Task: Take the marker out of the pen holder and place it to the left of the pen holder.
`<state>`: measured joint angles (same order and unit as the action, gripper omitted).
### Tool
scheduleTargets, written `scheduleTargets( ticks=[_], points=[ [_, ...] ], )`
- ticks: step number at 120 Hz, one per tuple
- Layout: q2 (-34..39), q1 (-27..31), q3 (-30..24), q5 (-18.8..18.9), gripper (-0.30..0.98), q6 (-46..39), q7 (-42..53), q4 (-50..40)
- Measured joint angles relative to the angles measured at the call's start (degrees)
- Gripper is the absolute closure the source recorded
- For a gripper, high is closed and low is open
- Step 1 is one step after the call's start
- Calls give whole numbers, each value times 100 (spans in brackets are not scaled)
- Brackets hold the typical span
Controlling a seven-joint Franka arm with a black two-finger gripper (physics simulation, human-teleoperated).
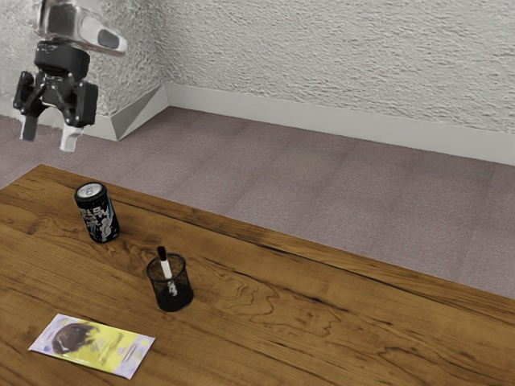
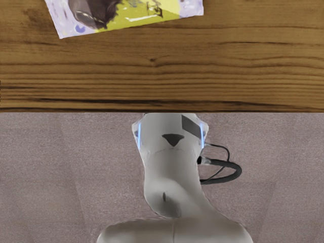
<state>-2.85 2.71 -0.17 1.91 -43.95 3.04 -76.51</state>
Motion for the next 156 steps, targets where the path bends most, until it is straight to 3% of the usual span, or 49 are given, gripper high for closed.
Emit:
scheduleTargets(
  ticks=[14,32,37,48,61,85,101,120,156],
  points=[
    [-1,721,0,19,0,-1853,195,-526],
    [-140,1244,-115,43,0,-3170,397,-394],
    [-356,1011,-165,67,0,-3541,442,-263],
    [-973,-134,-212,248,0,-4335,473,-159],
    [-1971,-483,-225,356,0,-5047,422,101],
    [-2765,-729,-132,115,0,-5418,186,93],
    [-2253,-913,265,-311,0,-5635,-17,-1236],
    [-1477,-920,445,-503,0,-5804,-215,-2587],
    [-1358,-923,686,-640,0,-5256,-550,-2932]
  ],
)
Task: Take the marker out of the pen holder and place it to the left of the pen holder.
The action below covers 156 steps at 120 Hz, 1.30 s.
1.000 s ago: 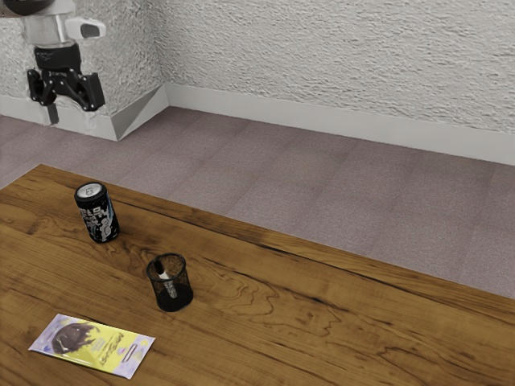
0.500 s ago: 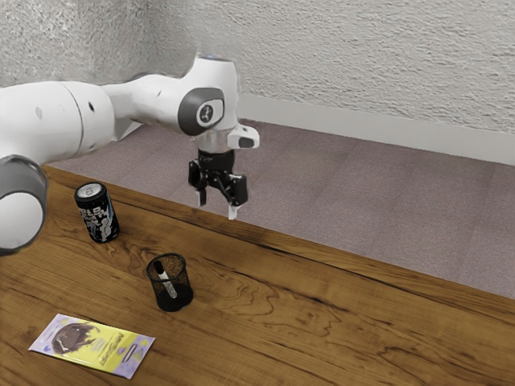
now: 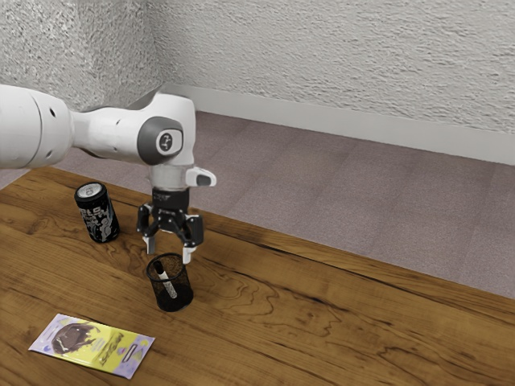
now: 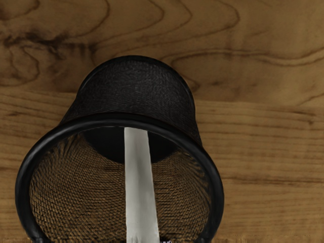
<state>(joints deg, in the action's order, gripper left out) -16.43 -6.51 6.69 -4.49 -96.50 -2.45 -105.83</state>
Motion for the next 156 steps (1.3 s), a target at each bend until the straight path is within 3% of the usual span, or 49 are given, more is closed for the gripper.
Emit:
scheduleTargets(
  ticks=[23,68,89,103,132,156],
  points=[
    [-4,-5,110,-122,6,364,-236,-162],
    [-83,-30,123,-159,63,553,-543,-114],
    [-44,-38,128,-120,72,570,-648,-107],
    [510,-65,136,-27,75,727,-734,-118],
    [2198,71,144,658,77,1346,-966,-253],
    [2294,345,132,1615,78,605,-895,-710]
  ],
)
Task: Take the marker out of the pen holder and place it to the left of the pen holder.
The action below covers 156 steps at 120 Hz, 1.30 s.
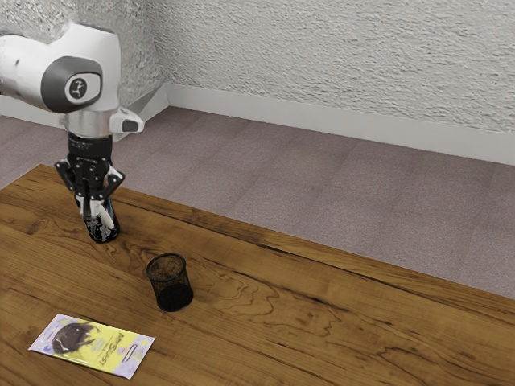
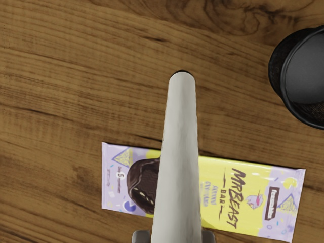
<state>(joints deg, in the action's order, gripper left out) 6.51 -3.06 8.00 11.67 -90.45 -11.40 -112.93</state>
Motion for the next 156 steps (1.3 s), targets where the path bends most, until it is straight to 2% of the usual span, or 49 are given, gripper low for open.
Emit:
scheduleTargets(
  ticks=[24,38,67,114,136,149,156],
  points=[
    [-657,279,99,416,78,-1646,392,-127],
    [-896,592,-57,571,78,-2623,636,-253],
    [-1436,304,-8,705,78,-4408,1013,-638],
    [-1372,474,92,804,77,-6267,1402,-1754],
    [-1203,491,117,836,76,-6663,1598,-2068],
    [-1018,553,129,719,76,-6760,1687,-2290],
    [-992,600,119,622,66,-6787,1745,-2330]
  ],
)
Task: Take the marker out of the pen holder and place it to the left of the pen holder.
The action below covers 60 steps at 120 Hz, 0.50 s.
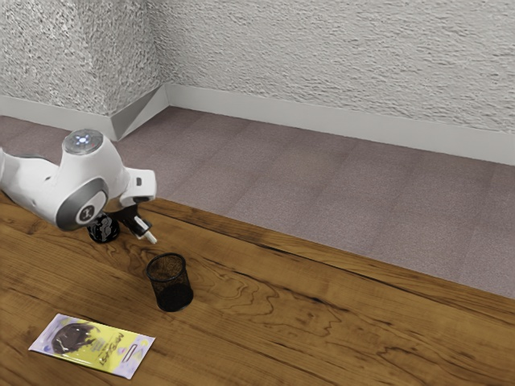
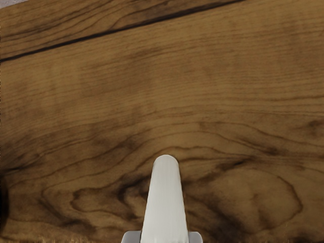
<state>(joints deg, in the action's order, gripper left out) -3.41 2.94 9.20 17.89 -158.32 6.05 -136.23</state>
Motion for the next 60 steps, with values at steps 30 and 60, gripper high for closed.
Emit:
scheduleTargets(
  ticks=[30,60],
  points=[
    [25,-1,-14,-171,28,-44,236,-19],
    [88,26,-206,-1001,9,2050,372,2995]
  ],
)
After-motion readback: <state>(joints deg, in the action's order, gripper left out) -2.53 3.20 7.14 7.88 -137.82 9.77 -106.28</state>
